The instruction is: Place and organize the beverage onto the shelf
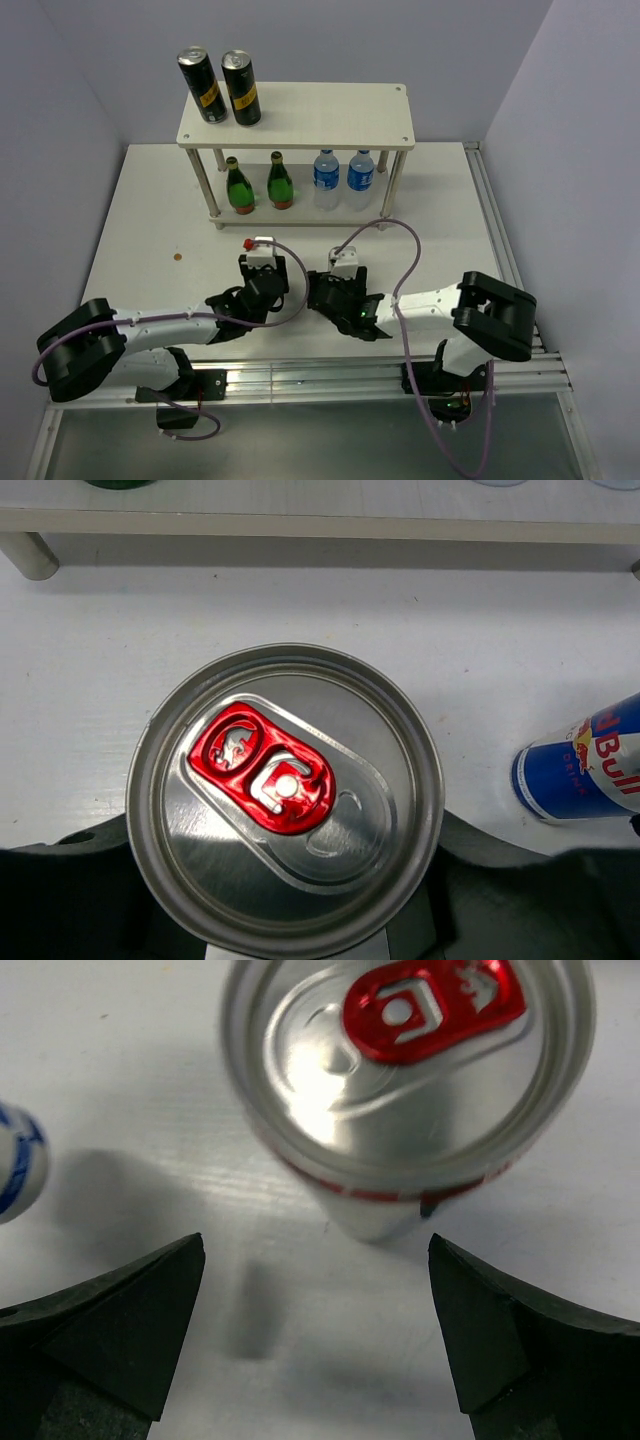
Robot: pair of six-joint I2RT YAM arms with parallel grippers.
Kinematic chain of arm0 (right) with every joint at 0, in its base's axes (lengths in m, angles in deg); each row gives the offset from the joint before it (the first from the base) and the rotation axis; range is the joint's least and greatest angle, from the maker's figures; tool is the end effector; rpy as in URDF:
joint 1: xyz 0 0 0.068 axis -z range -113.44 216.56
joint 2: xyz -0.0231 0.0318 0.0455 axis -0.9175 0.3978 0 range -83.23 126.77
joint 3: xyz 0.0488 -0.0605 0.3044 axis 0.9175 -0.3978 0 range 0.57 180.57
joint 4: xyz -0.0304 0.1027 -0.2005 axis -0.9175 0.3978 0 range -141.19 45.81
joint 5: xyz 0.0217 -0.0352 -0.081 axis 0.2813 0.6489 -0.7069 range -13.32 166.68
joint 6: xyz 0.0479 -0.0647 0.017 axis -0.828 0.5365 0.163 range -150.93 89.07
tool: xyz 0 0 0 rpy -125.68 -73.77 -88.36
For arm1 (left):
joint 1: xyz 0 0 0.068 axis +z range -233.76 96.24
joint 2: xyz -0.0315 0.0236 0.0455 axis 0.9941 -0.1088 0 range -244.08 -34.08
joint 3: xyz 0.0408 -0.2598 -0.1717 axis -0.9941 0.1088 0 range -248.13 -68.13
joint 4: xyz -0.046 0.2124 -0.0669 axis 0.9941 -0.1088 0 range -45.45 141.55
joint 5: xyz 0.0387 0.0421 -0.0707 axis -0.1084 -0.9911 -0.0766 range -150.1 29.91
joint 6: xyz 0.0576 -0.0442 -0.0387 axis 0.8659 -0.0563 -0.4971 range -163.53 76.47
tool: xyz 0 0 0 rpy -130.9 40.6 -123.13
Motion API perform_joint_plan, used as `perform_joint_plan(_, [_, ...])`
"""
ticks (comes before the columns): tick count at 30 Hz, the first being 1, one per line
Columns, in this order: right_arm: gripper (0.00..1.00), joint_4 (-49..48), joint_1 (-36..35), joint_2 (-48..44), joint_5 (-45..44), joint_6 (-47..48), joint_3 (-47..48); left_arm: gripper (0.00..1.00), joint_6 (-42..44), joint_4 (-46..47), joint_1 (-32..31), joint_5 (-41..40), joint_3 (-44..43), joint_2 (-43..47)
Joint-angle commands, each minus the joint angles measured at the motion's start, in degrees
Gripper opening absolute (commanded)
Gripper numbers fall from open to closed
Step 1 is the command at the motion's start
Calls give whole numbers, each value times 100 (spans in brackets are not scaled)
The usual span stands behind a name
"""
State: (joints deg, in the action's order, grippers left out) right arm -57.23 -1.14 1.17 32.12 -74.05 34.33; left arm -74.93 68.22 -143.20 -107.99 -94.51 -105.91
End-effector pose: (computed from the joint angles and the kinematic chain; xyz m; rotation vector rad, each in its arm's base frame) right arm 0.1444 0.2192 0.2079 -0.0941 2.1010 0.2318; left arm 0.1577 -0.1627 0.2396 -0.0233 1.9046 -0.2020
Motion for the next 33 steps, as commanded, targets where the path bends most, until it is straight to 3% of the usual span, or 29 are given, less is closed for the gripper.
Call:
perform_joint_plan(1, [100, -108, 231, 261, -404, -39, 315, 0, -147, 293, 55, -167, -35, 354])
perform_joint_plan(12, [97, -854, 732, 1113, -879, 224, 632, 0, -121, 372, 126, -62, -44, 231])
perform_joint_plan(13, [82, -1011, 750, 1166, -871, 294, 580, 0, -121, 355, 134, -62, -70, 188])
perform_joint_plan(15, [65, -1443, 767, 1254, -923, 452, 509, 0, -112, 372, 143, -53, -79, 170])
perform_joint_plan(18, [30, -1356, 785, 1106, -993, 488, 500, 0, -112, 425, 152, 8, -61, 134])
perform_joint_plan(19, [5, -1260, 767, 1000, -1011, 514, 535, 0, -112, 408, 152, 17, -79, 108])
perform_joint_plan(20, [0, -902, 759, 695, -1063, 471, 570, 0, -112, 399, 152, 35, -96, 108])
perform_joint_plan(23, [0, -85, 557, -278, -1414, 479, 781, 0, -130, 399, 152, 53, -105, 38])
perform_joint_plan(29, [0, 1253, 310, -1995, -1512, 1794, 2185, 0, -174, 399, 152, 123, -131, 3])
perform_joint_plan(33, [0, 1395, 398, -2156, -1284, 2824, 3563, 0, -182, 381, 152, 175, -228, -129])
